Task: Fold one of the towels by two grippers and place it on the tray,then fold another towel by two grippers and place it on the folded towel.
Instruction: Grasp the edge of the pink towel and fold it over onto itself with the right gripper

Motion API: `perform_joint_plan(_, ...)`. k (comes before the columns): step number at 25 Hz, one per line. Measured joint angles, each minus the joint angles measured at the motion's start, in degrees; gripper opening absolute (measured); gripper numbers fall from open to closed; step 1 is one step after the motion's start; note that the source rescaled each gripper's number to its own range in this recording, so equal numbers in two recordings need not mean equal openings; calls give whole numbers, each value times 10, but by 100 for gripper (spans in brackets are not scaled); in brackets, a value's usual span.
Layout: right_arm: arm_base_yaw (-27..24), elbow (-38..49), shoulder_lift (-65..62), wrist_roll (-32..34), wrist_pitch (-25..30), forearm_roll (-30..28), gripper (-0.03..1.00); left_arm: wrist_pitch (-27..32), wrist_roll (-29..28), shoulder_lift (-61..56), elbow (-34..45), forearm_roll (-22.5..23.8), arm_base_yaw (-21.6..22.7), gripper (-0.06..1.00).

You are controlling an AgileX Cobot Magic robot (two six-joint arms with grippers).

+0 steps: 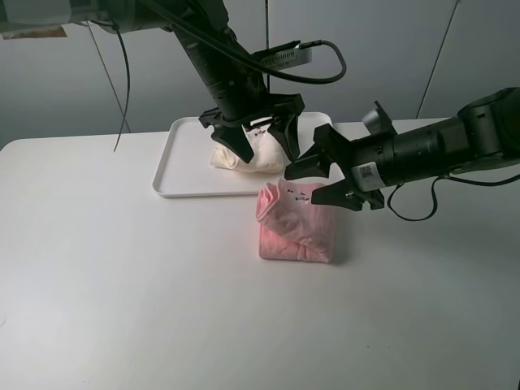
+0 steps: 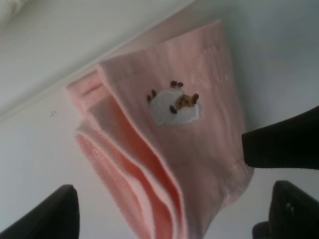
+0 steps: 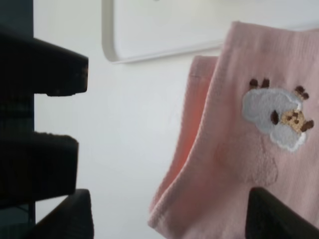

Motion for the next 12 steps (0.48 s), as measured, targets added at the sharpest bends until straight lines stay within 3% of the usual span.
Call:
perform_joint_plan(3,0,0,0,-1,-13,-51,69,0,3,0,0,-7,5,98)
perform_joint_plan(7,1,0,0,45,-64,-121,69,0,4,0,0,-17,17,98)
perform_joint_plan(12,1,0,0,108,-130,-153,73,0,8,0,0,-21,25,98)
